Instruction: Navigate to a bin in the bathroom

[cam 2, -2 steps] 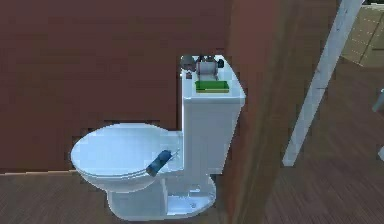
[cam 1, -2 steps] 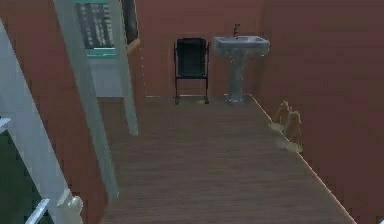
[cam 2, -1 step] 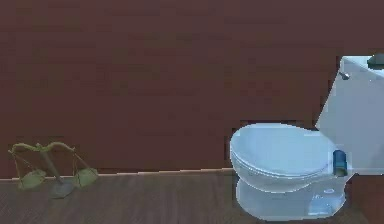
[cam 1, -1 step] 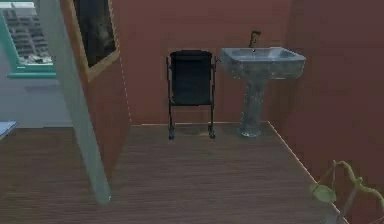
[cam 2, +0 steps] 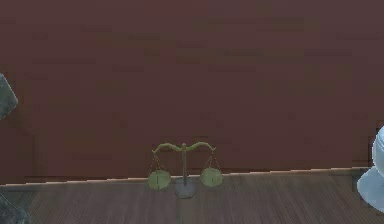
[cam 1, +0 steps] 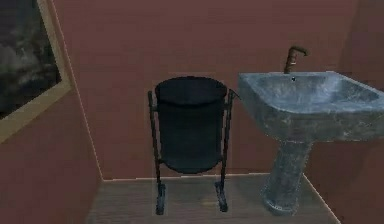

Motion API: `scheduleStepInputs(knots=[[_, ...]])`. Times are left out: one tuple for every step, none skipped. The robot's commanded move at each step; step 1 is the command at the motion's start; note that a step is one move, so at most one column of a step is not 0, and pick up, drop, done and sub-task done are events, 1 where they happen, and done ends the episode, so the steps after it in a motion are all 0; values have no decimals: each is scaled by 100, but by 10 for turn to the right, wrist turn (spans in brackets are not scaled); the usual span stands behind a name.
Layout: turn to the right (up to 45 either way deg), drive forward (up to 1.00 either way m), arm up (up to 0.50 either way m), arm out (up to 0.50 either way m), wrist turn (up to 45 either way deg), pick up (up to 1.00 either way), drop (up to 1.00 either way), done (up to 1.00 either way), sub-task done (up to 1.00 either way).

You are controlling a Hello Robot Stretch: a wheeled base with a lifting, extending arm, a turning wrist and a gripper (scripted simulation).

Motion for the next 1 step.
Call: scheduleStepInputs(knots=[[30,0,0,0,0,0,0,0,0]])
